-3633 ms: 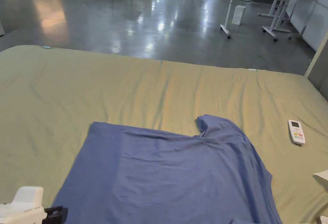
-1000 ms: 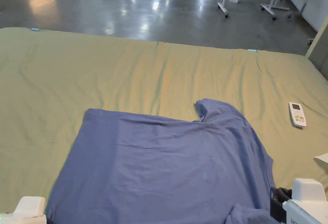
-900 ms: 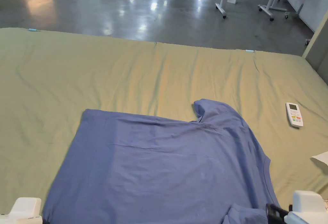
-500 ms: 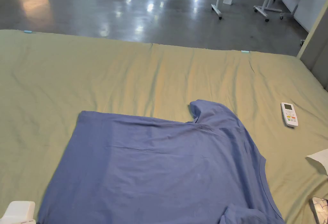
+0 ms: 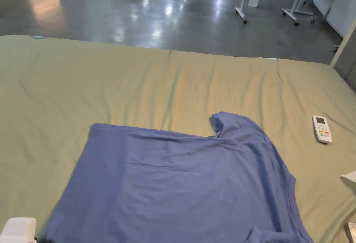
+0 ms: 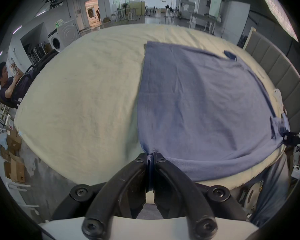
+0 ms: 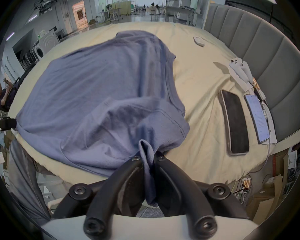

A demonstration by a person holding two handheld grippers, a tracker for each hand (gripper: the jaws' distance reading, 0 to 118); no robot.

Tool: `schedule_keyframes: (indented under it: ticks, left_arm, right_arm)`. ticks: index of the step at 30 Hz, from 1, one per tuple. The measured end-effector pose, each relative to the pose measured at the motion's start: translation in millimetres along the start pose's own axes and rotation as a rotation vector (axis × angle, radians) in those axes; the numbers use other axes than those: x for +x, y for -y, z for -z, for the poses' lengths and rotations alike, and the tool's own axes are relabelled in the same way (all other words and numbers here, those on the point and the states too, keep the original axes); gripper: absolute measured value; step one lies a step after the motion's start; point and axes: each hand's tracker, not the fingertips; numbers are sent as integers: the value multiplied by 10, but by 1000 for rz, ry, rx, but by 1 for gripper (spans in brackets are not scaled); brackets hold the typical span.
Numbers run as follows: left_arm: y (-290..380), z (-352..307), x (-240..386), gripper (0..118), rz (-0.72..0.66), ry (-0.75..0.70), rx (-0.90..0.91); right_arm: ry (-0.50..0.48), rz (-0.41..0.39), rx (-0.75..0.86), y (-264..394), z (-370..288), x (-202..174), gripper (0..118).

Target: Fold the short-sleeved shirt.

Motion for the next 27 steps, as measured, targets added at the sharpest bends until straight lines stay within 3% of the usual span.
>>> schedule_keyframes:
  ticks: [11,23,27]
  left_arm:
    - [-648,-145,-62,7,-65,45,152]
    - [-1507,640,42,7,-103,7,135]
    - [-1627,917,106,7,-94,-12,89]
  right_arm:
    - [-29,88,140,-663,-86,204,9]
    - [-32,190,111,-1589,667,303,9]
    - [-13,174,73,-1712,923,264,9]
